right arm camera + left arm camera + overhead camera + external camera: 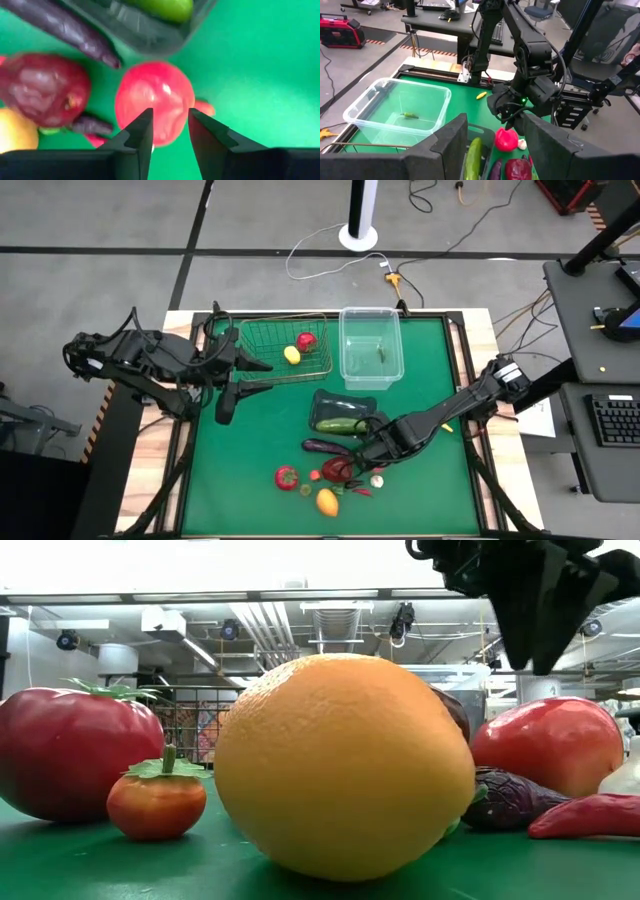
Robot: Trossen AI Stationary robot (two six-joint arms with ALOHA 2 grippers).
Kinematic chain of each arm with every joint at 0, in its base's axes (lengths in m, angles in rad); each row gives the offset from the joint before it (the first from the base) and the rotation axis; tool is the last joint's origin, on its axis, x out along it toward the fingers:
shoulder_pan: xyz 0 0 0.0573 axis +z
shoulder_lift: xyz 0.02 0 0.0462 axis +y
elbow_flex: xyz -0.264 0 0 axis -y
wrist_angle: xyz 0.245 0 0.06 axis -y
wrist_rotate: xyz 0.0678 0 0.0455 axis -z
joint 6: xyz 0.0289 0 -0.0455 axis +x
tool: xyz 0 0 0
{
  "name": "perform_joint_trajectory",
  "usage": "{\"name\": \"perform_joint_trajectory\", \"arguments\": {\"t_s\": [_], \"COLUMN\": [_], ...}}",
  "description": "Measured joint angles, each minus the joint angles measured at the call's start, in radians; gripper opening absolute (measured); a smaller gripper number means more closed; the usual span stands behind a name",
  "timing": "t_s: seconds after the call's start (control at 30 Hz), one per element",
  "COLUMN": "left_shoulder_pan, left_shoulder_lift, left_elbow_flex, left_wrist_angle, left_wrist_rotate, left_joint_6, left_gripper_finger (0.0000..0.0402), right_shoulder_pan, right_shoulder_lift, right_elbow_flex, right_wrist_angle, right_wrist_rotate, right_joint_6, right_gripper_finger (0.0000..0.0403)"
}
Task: Sort produce into baskets
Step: Put the apple into the wire basket
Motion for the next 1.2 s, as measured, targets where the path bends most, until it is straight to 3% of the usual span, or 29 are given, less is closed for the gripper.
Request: {"name": "perform_joint_trajectory", "arguments": {"t_s": [0.13, 0.4, 0.57, 1.2], "left_shoulder_pan": [0.0, 0.0, 0.0, 0.0], "left_shoulder_lift": [0.0, 0.003, 0.003, 0.005], "left_elbow_flex": [0.0, 0.0, 0.0, 0.0], "left_wrist_angle": [-0.001, -0.011, -0.017, -0.033], "left_wrist_rotate": [0.0, -0.024, -0.026, -0.104], "left_joint_6": [0.0, 0.008, 0.007, 0.008], "left_gripper_finger": [0.0176, 0.0176, 0.0176, 0.0176], "right_shoulder_pan": [0.001, 0.0, 0.0, -0.018], "right_shoulder_lift": [-0.008, -0.008, 0.009, 0.049], "right_elbow_flex": [0.0, 0.0, -0.006, -0.058], "right_wrist_angle": [-0.002, 0.012, 0.065, 0.121], "right_wrist_rotate": [-0.059, -0.052, -0.051, -0.047], "right_joint_6": [0.034, 0.091, 0.111, 0.125], "right_gripper_finger": [0.015, 0.0296, 0.0357, 0.037]}}
